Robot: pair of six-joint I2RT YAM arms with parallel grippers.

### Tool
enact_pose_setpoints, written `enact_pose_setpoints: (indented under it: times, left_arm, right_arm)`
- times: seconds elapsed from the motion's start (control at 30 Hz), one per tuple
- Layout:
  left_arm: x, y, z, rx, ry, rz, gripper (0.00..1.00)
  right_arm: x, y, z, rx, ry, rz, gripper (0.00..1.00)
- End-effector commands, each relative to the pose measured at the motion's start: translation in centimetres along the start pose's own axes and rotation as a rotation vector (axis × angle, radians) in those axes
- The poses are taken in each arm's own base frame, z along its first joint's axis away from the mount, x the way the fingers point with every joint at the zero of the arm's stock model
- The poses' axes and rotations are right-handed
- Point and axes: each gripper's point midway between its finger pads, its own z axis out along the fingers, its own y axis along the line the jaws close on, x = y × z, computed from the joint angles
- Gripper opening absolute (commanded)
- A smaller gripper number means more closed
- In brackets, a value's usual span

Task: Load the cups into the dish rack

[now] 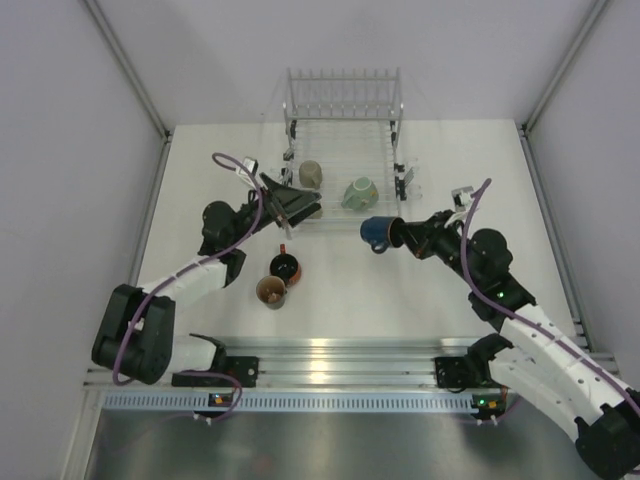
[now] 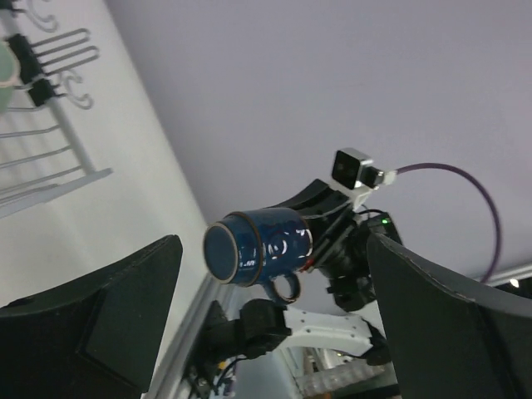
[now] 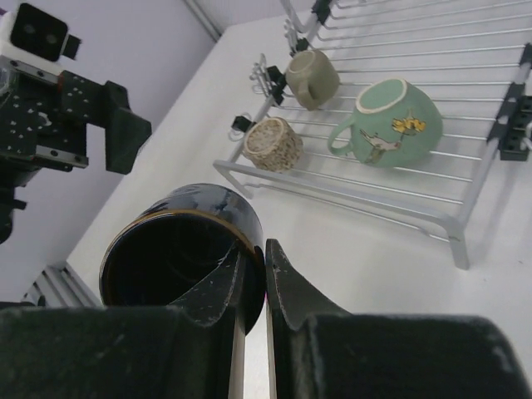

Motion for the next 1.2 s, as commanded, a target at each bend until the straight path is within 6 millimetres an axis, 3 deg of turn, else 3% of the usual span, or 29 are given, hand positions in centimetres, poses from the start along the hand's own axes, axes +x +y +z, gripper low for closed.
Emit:
enact_pose_setpoints:
  times: [0.0,0.2,0.53,0.87,1.17]
  left_arm:
    - [0.2,-8.3,-0.7,0.327,0.045,0.008,0.99]
    - [2.3,-8.9,1.7,0.350,0.111,-0.079,0.99]
    - [5.4,-9.5,4.8,0.376,0.204,-0.142,0.99]
    - [7.3,-11.3,6.1,0.421,0.268,-0.154,0.99]
    - [9.4,-11.6,6.6,0.431,0.342,-0.175,0.99]
  right_arm:
    - [-7.2,5.8,-1.2,-0.257,-0.278,0.002,0.00]
    - [-8.4,7.2,-1.9,-0.344,-0.352,-0.009,0.00]
    - [-8.9,7.7,-2.3,-0.370,-0.380,-0.011,0.00]
    - [-8.6,7.6,-2.0,-0.371,-0.373,-0.016,0.00]
    - [-8.4,7.3,-1.7,-0.370,-0.365,-0.011,0.00]
